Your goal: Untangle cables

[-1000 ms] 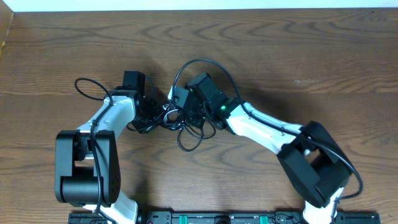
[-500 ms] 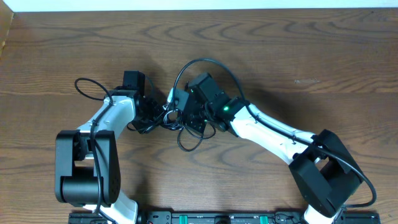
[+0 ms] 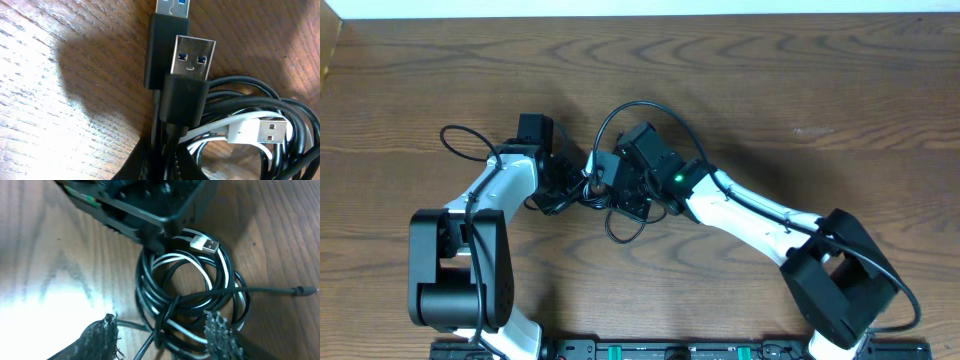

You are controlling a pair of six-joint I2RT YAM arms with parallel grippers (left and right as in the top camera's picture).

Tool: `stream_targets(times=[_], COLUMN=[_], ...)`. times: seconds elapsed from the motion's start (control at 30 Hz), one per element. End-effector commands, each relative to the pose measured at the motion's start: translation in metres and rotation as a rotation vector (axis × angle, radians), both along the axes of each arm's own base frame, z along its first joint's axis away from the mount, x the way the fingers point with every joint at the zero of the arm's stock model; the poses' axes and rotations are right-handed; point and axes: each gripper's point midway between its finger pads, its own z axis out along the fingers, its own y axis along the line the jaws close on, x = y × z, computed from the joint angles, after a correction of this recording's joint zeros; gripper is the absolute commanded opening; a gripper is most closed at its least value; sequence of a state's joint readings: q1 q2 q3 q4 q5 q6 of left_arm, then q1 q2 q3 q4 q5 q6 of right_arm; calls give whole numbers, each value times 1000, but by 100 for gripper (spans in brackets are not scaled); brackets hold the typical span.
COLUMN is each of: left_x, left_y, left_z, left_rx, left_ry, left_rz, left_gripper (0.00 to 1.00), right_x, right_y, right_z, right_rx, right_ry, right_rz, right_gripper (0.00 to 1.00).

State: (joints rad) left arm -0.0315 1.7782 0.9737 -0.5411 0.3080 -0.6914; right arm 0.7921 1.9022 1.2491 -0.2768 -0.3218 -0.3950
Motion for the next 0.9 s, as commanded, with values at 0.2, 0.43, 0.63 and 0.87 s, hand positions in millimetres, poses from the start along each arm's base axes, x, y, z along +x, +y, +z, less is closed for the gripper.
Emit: stream_targets(times=[0.2,0.43,0.63,0.87], left_x=[-10,-10,-10,-10], left_y=[14,14,14,16], left_z=[-13,-13,-13,-14], left_rx=[68,68,69,79], left_ry=[40,40,39,39], left_rz=[8,8,8,9], left_gripper=[8,8,8,8], right_x=[16,14,2,4], right_y=[5,-3,-2,-41], right_z=[-58,-70,-2,73], right_rx=[-84,-87,140,368], right_ry=[-41,69,244,386], right_rz=[-14,-107,-50,13], right_gripper=[58,1,1,1])
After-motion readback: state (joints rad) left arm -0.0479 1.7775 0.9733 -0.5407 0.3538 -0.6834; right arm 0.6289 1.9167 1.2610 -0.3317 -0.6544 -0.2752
